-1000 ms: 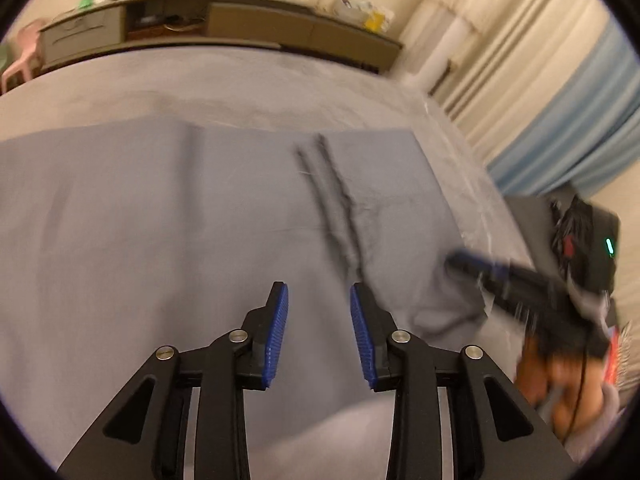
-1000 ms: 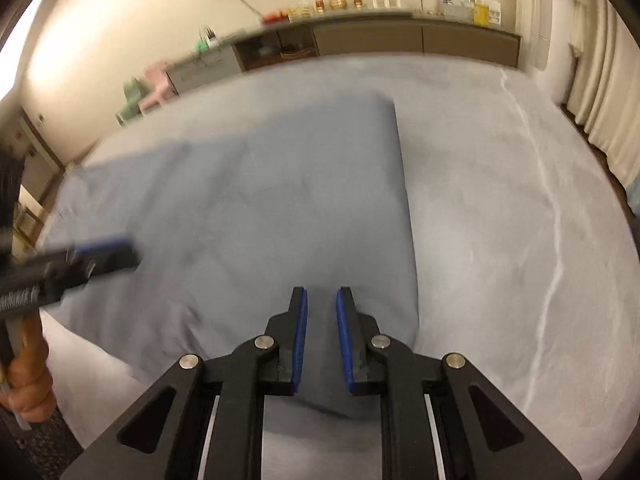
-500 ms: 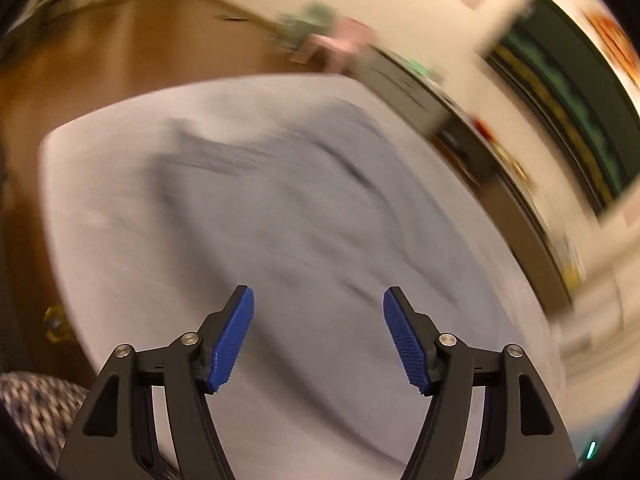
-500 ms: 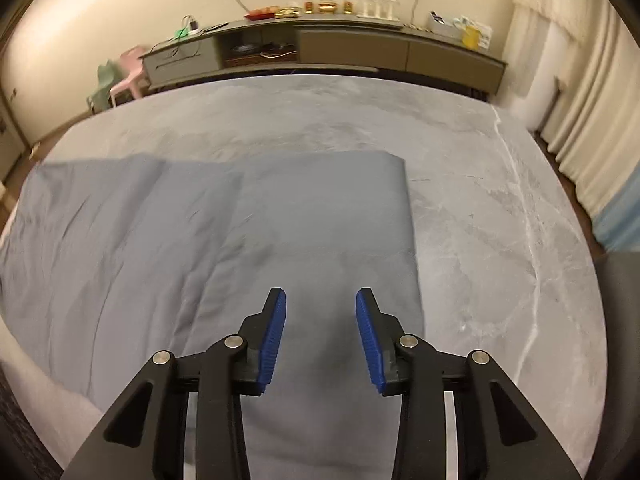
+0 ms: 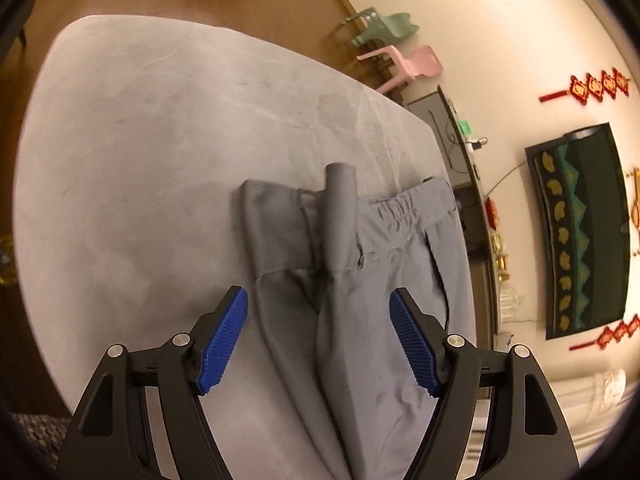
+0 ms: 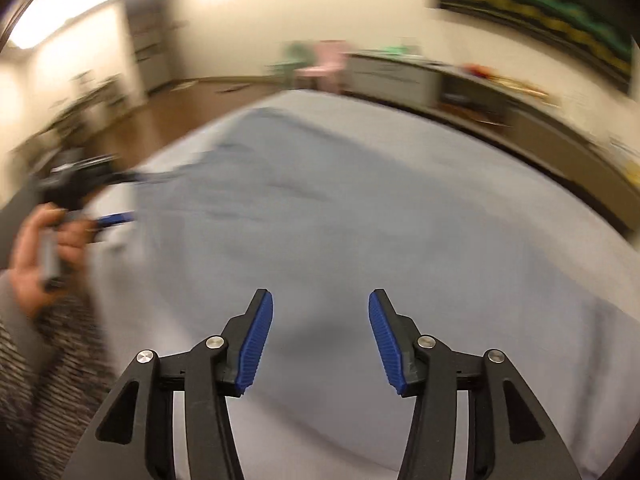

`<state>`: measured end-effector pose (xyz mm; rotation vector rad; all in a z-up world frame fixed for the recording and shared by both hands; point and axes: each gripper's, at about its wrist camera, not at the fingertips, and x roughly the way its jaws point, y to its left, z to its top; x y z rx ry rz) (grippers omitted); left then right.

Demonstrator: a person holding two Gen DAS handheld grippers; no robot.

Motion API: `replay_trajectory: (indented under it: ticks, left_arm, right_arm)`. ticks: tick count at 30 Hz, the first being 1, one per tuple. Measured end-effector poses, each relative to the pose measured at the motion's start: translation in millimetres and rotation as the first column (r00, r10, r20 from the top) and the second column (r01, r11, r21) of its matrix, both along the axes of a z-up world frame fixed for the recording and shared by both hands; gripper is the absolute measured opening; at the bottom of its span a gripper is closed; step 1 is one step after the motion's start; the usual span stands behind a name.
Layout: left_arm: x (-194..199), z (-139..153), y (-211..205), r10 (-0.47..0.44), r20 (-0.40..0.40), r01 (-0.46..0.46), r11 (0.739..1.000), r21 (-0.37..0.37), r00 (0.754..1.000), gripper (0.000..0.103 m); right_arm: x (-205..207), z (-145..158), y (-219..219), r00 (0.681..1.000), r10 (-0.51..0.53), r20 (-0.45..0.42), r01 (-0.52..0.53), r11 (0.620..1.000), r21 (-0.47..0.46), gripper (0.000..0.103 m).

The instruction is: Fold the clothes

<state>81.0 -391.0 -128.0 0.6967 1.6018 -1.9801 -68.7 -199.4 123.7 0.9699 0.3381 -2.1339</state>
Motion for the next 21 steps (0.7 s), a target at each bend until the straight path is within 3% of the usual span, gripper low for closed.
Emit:
replay_trajectory:
  ticks: [2,4,10,12,14,16,17,20,21]
  left_arm:
    - [-4.4,-1.4,-3.3,-0.002,-0.024,0.002,1.0,0.012,1.0,0.076]
    - [-4.4,-1.9,-8.3,-0.008,-0.045,0.01,1.0,0.024,0.999,0.076]
    - [-8.4,-1.3,-22.9,-0.06,-0.074,0.063,0.997,0.044,0.995,0.071]
    - [-13.2,-1.7,-26.9,-0.093,-0.036,0.094,0.995,0.026,0.995,0.036]
    - [-16.3,-4.1,-35.2,-0.109,-0.04,0.11,0.993,0.04,0.993,0.035]
    - [-13.3,-4.0,-40.3,-0.12,-0.086,0.126,0.99,0.066,0.989,0.035]
    - [-12.1,-4.0,-42.4,-0.126,-0.105,0.135,0.988,0.077,0.986,0.035]
    - [-9.8,-4.5,-47.4,-0.143,-0.123,0.155,0.984,0.091,0.982,0.038]
    - [-9.2,-4.9,-49.3,-0.147,-0.123,0.159,0.983,0.094,0.982,0.048]
  right_arm:
    - [8.4,-6.1,-59.9,0.995,0.096,-0.007,-0.096,0.995,0.021,0.052]
    - [5.4,-20.3,-101.8,0.992,0.126,-0.002,-0.125,0.99,0.062,0.051]
    - [8.1,-79.3,-155.3,0.985,0.152,0.078,-0.165,0.966,0.198,0.049]
    - [3.7,-88.3,-164.1,0.985,0.145,0.097,-0.163,0.963,0.216,0.049]
    - [10.9,-88.2,-178.2,0.983,0.178,0.036,-0.181,0.962,0.203,0.05]
    - [23.3,-92.8,-205.0,0.968,0.251,0.01,-0.249,0.954,0.169,0.068]
    - [29.4,-95.3,-218.5,0.958,0.287,-0.003,-0.283,0.947,0.152,0.071]
    - [35.7,-127.1,-265.7,0.934,0.358,0.004,-0.352,0.915,0.199,0.07]
    - [34.3,-136.4,-275.0,0.933,0.359,-0.001,-0.35,0.91,0.221,0.053]
